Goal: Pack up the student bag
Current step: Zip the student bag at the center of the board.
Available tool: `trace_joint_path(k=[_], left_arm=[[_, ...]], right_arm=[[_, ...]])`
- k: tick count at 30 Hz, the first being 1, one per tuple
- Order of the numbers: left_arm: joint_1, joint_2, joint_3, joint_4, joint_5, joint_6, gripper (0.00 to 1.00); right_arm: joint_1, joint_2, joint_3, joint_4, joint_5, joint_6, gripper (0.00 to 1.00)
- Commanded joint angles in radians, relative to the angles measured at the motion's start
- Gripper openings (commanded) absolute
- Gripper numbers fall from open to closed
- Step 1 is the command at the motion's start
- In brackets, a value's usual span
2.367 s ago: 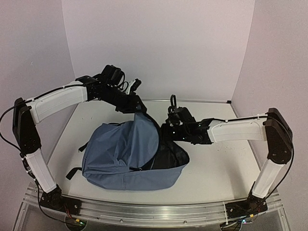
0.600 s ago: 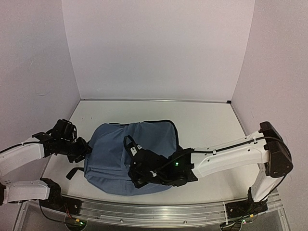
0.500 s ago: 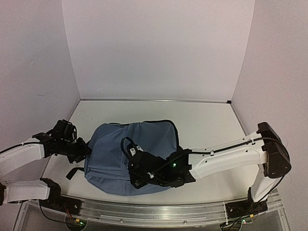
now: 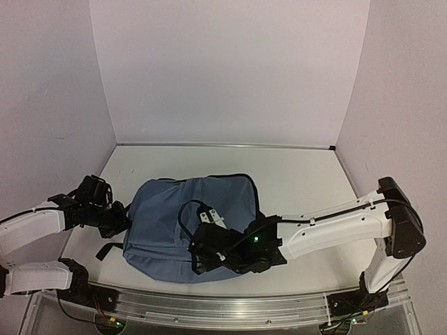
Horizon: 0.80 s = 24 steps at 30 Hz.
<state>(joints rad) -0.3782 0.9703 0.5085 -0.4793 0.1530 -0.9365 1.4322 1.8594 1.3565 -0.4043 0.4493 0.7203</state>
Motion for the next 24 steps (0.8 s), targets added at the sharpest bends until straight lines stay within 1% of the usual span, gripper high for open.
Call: trace_joint_path(k=[1,4,8,14,18,22,24], left_arm=[[0.012,0.038,0.071,0.025,-0.073,0.054,0.00],[0.036,0.080,0.107,0.039,-0.083,0.094,0.00],[0.080,0.140,0.151,0.090,-0.063,0.149,0.00],[0.143,0.251,0.233,0.167,-0.018,0.224,0.00],[0.182,0.352,0.301,0.227,0.028,0.259,0.00],[0.187,0.460,0.395,0.274,0.074,0.298,0.00],[0.187,0.494,0.438,0.277,0.095,0.318,0.00]], right_arm=[[0.005,-0.091,-0.013,-0.143,0.209,0.088,0.00],[-0.008,-0.104,-0.005,-0.220,0.286,0.124,0.00],[-0.046,-0.129,-0.018,-0.261,0.335,0.139,0.00],[-0.142,-0.185,-0.082,-0.266,0.345,0.150,0.00],[-0.210,-0.226,-0.122,-0.266,0.350,0.159,0.00],[-0.227,-0.242,-0.122,-0.242,0.340,0.127,0.00],[-0.227,-0.243,-0.123,-0.204,0.302,0.098,0.00]])
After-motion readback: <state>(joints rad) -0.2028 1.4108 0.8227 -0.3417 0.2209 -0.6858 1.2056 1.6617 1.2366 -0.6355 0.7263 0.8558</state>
